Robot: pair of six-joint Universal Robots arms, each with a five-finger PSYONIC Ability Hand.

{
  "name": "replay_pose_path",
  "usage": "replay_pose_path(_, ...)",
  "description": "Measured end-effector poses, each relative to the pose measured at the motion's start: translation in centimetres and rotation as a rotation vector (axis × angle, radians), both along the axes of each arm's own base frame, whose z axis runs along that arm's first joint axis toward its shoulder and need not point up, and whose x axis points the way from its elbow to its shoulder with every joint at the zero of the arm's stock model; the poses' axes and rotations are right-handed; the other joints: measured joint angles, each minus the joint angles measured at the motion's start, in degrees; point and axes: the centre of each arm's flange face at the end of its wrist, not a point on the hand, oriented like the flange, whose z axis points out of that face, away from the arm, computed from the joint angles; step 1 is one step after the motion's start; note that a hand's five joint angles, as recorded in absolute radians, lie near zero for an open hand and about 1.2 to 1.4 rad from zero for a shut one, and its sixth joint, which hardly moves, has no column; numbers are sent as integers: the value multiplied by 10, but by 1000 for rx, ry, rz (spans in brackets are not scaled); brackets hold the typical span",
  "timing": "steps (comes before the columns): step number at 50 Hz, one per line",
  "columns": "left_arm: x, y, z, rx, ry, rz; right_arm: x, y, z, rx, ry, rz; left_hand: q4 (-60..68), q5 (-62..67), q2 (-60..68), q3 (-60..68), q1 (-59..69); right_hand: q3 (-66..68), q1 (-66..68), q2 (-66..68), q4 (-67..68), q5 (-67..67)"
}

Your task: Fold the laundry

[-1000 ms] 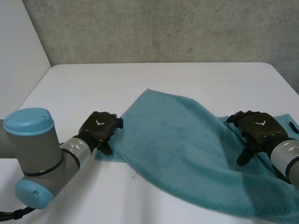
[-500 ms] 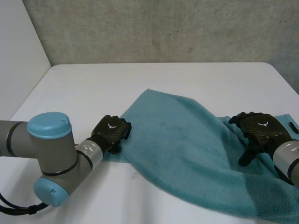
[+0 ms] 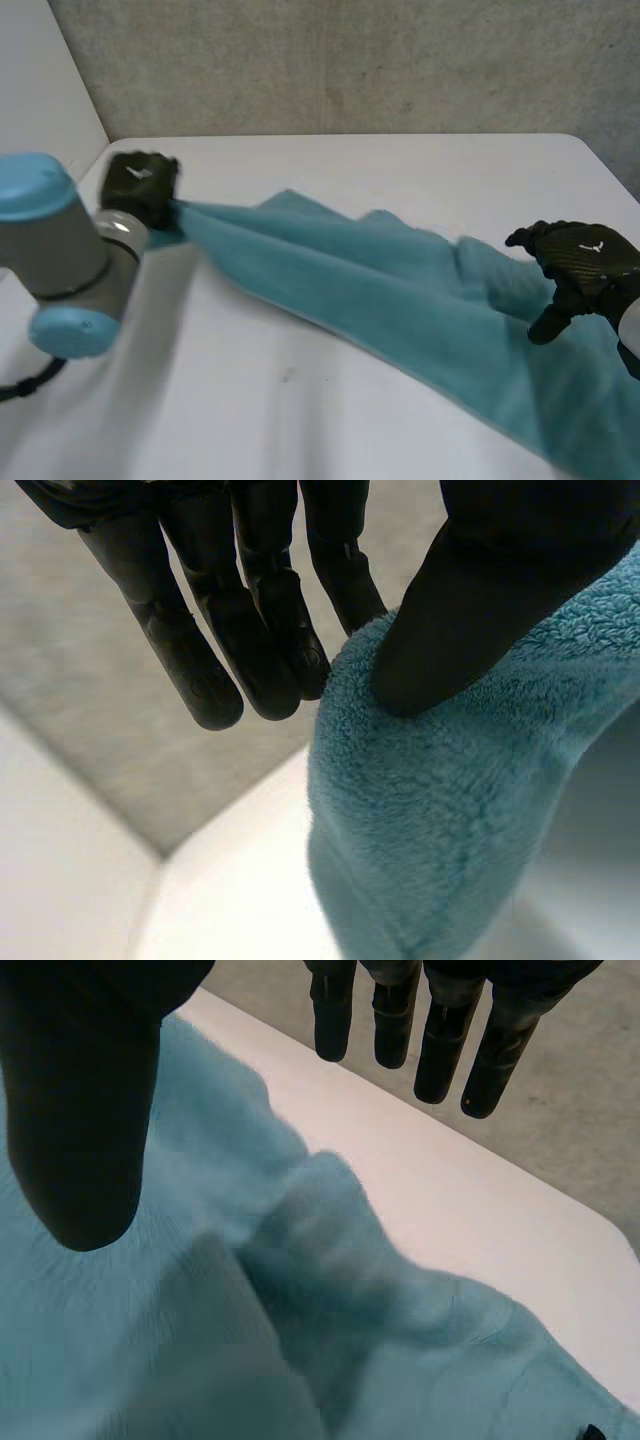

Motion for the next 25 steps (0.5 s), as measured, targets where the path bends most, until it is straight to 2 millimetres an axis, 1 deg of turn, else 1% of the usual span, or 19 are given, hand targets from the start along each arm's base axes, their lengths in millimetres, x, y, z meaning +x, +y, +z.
replay_pose_path(4, 22, -13, 11, -28, 3, 75, 4, 9, 0, 38, -20, 49, 0, 0, 0, 0, 0, 1, 0, 1, 1, 1)
replay_pose_path(7, 29, -17, 13, -31, 3, 94, 6, 13, -1, 56, -30, 75, 0, 0, 0, 0, 0, 3, 2, 4, 3, 4)
replay_pose_path(10, 40, -22, 11, -27, -1, 124, 10, 21, -4, 85, -44, 117, 1, 0, 1, 2, 0, 34, 40, 34, 33, 28)
replay_pose_path(11, 40, -22, 11, -27, -1, 124, 10, 21, -4, 85, -44, 117, 1, 0, 1, 2, 0, 34, 40, 34, 33, 28)
replay_pose_path(12, 48, -26, 10, -24, -3, 143, 12, 24, -7, 96, -47, 130, 2, 0, 1, 2, 0, 65, 69, 63, 63, 55)
replay_pose_path(16, 59, -32, 7, -19, -5, 173, 13, 29, -11, 111, -44, 143, 2, 0, 1, 2, 0, 76, 81, 76, 76, 67)
replay_pose_path(17, 65, -36, 5, -16, -7, 190, 13, 31, -13, 117, -40, 149, 2, 0, 1, 2, 0, 96, 97, 95, 97, 86)
replay_pose_path(18, 65, -36, 5, -16, -7, 190, 13, 31, -13, 117, -40, 149, 2, 0, 1, 2, 0, 96, 97, 95, 97, 86)
replay_pose_path(19, 71, -39, 3, -13, -8, 207, 15, 38, -18, 132, -30, 164, 2, 0, 1, 2, 0, 101, 100, 100, 103, 92)
replay_pose_path(22, 79, -43, 2, -14, -8, 228, 18, 46, -25, 151, -17, 188, 2, 0, 1, 2, 0, 101, 100, 100, 103, 93)
replay_pose_path(25, 83, -47, 1, -26, -5, 239, 24, 59, -35, 171, -1, 226, 2, 0, 1, 2, 0, 100, 98, 99, 102, 92)
